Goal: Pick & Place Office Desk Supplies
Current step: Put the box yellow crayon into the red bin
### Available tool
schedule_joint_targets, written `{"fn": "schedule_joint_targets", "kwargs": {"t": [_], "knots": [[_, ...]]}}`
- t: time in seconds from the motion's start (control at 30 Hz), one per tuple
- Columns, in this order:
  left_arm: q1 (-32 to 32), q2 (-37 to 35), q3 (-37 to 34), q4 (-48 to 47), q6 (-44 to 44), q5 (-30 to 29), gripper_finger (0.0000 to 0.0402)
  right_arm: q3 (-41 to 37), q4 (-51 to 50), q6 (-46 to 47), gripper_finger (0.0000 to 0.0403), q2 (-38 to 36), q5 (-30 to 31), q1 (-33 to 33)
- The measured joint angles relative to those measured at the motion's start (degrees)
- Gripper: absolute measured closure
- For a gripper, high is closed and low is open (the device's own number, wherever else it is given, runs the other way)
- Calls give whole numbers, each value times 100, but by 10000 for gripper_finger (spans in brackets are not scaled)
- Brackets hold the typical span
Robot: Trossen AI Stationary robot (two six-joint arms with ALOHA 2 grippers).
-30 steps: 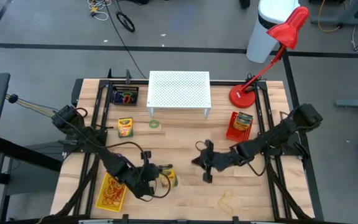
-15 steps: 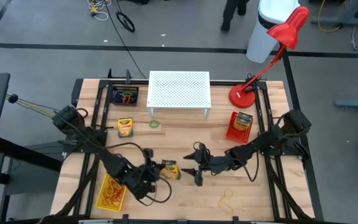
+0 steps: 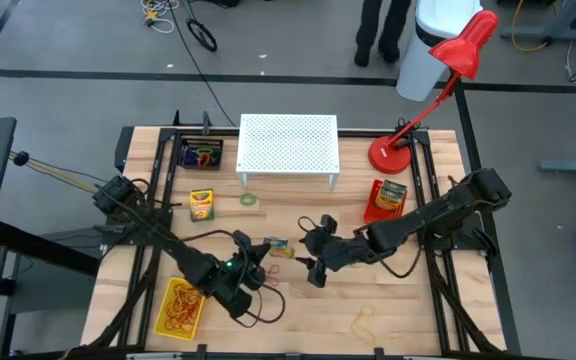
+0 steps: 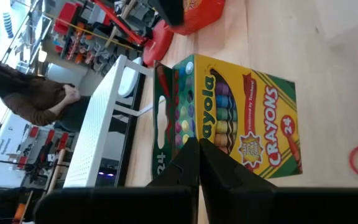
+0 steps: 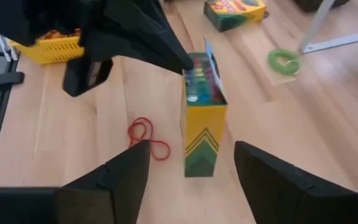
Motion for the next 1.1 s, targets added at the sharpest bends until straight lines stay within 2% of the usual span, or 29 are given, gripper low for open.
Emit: {"fn": "schedule_joint_targets", "kwargs": {"t": [0.13,0.37,0.5,0.7,0.87,1.1], "knots": [[157,22,2,-12,92,15,397,34,-300,80,158,-167,305,187],[489,503,31,-11,364,-33,397,-101,-293,162,157,-167,589,382],[594,818,93,-15,431,-226,397,-181,-252,185,157,-167,620,408],[607,940,284,-16,417,-84,386,-226,-241,185,157,-167,622,410],[635,920,406,-22,469,172,363,-228,-241,160,157,-167,622,410],[639,918,431,-55,329,382,295,-228,-262,84,157,-167,626,410]]}}
